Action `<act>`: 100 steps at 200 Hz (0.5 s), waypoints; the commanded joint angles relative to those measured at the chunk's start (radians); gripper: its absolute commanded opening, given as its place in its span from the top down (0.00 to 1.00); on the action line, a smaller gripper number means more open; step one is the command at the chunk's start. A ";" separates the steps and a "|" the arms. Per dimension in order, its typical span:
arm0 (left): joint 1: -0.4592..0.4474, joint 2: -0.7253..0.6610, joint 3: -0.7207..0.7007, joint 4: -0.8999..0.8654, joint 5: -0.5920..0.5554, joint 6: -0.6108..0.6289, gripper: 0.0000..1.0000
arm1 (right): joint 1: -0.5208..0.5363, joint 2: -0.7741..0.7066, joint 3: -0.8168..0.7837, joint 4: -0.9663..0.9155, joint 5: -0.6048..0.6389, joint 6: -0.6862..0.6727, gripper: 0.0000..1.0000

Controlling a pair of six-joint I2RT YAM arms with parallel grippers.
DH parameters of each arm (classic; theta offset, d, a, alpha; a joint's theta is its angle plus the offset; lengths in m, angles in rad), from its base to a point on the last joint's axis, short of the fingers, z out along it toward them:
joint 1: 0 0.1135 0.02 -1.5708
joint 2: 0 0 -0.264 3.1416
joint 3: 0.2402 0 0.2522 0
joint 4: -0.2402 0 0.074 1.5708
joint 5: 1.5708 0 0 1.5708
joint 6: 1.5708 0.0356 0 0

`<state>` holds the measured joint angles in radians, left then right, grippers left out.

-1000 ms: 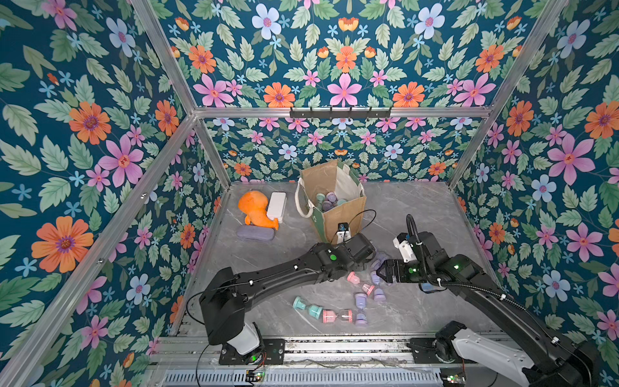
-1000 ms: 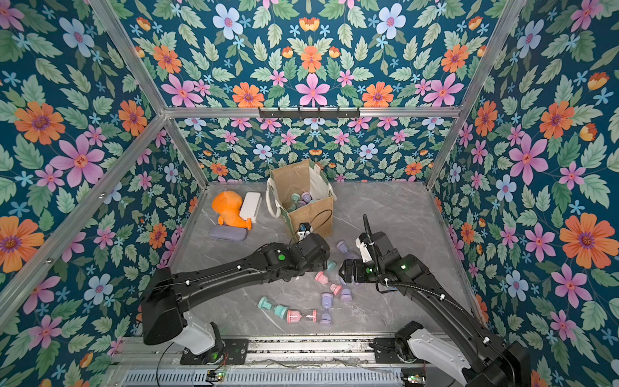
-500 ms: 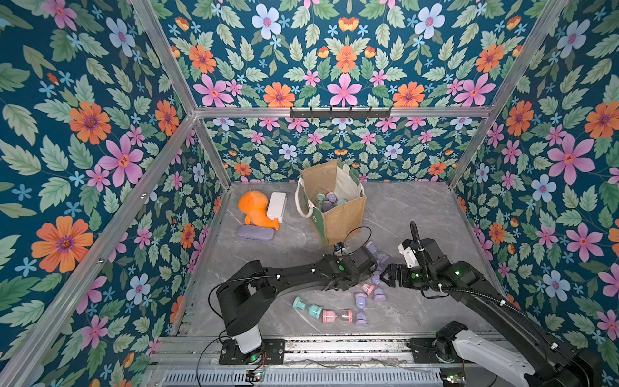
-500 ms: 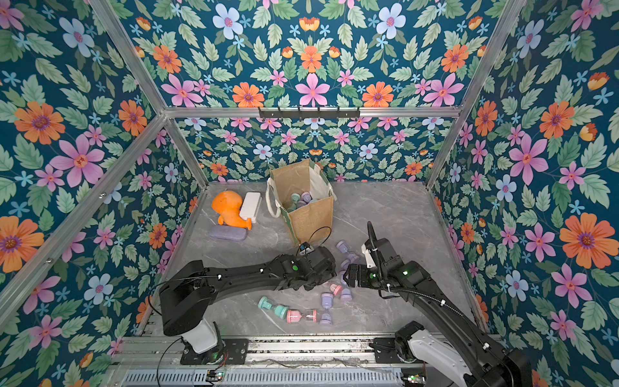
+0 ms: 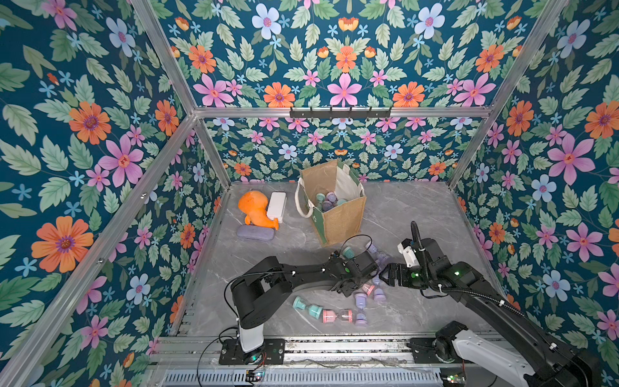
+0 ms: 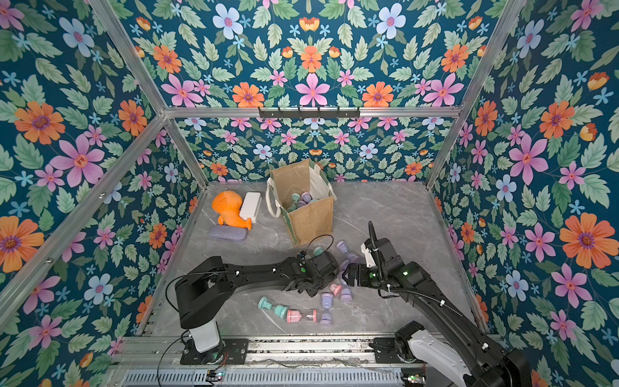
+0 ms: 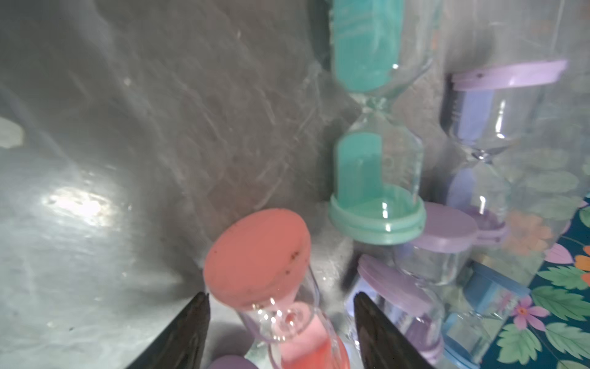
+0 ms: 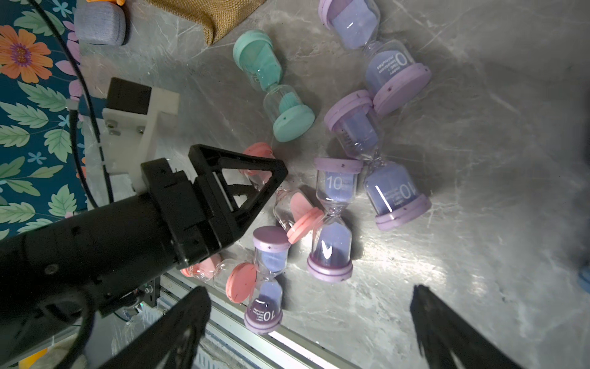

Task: Put the hourglass into the canvas bag
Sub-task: Pick up the hourglass from the center of the board.

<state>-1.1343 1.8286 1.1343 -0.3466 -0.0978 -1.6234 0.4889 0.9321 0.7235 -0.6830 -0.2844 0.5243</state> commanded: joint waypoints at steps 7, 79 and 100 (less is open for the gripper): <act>0.005 0.019 0.013 -0.045 -0.037 -0.029 0.30 | 0.000 0.002 -0.001 0.014 -0.004 0.003 0.01; 0.013 0.061 0.039 -0.053 -0.034 -0.021 0.43 | -0.003 0.012 -0.006 0.027 -0.005 0.003 0.01; 0.013 0.064 0.039 -0.050 -0.036 -0.019 0.47 | -0.004 0.013 -0.006 0.027 -0.004 0.002 0.01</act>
<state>-1.1233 1.8847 1.1748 -0.3687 -0.1291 -1.6459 0.4850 0.9436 0.7185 -0.6647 -0.2852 0.5240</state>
